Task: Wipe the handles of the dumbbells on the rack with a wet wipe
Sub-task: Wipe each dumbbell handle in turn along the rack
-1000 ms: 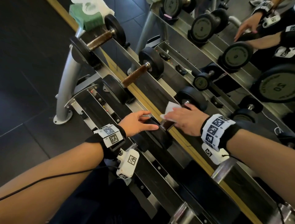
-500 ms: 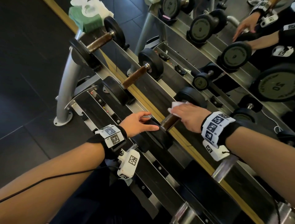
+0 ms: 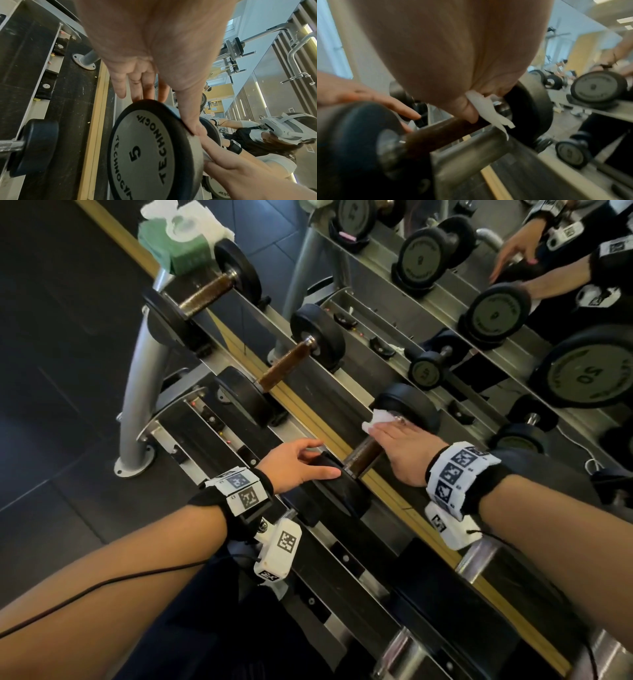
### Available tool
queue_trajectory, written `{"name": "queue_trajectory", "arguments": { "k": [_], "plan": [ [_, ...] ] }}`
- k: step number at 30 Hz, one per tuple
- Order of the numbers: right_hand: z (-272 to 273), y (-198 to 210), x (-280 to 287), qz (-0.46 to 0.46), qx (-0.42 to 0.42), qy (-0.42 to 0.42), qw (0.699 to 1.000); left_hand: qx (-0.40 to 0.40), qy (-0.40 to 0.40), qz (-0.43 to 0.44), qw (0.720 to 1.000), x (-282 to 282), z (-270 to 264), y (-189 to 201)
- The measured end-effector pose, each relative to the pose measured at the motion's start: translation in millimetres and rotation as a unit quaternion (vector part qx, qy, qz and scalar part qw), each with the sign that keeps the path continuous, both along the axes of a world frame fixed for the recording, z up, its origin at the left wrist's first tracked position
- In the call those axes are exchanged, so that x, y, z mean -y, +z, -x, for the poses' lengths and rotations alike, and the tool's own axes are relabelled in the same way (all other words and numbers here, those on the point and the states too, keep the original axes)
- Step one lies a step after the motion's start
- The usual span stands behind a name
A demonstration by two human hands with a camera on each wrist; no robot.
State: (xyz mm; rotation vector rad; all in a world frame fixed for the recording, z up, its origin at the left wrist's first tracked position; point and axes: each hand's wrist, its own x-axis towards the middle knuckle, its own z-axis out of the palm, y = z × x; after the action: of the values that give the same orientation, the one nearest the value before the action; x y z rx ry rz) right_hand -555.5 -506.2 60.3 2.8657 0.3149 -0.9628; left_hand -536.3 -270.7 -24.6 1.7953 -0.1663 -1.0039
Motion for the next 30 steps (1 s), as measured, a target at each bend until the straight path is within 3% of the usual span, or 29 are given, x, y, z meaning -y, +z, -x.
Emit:
{"name": "queue_trajectory", "arguments": {
  "k": [2, 5, 7, 11, 13, 15, 21, 23, 26, 30],
  "plan": [
    [14.6, -2.8, -15.6, -0.047, -0.037, -0.008, 0.998, -0.001, 0.002, 0.001, 1.0, 0.5, 0.1, -1.3],
    [31.9, -9.3, -26.2, -0.072, -0.107, 0.05, 0.99, 0.008, 0.001, -0.008, 1.0, 0.7, -0.6, -3.3],
    [23.1, -8.7, -12.2, -0.073, -0.093, 0.047, 0.992, 0.007, -0.004, -0.008, 1.0, 0.7, -1.5, -3.3],
    [2.4, -8.8, 18.4, -0.052, -0.004, -0.038, 0.998, 0.01, -0.011, -0.004, 1.0, 0.1, -4.2, -2.8],
    [6.8, -13.9, 12.3, -0.035, -0.01, -0.068, 0.997, 0.014, -0.015, -0.006, 1.0, 0.4, -4.3, -2.4],
    [18.7, -15.4, -2.7, -0.08, -0.021, -0.086, 0.993, 0.016, -0.016, -0.004, 1.0, 0.6, -3.6, -2.3],
    [27.7, -17.7, -7.9, -0.143, -0.139, -0.038, 0.979, 0.021, -0.019, -0.013, 1.0, 0.7, -4.7, -3.7],
    [18.7, -14.3, 2.4, -0.159, -0.099, -0.092, 0.978, 0.023, -0.023, -0.018, 0.999, 0.8, -6.0, -3.1],
    [14.7, -13.0, 12.6, -0.123, -0.011, -0.096, 0.988, 0.022, -0.027, -0.02, 0.999, 1.5, -7.2, -3.3],
    [29.1, -9.4, -3.8, -0.134, -0.067, -0.136, 0.979, 0.018, -0.031, -0.019, 0.999, 2.1, -9.0, -4.1]
  ]
}}
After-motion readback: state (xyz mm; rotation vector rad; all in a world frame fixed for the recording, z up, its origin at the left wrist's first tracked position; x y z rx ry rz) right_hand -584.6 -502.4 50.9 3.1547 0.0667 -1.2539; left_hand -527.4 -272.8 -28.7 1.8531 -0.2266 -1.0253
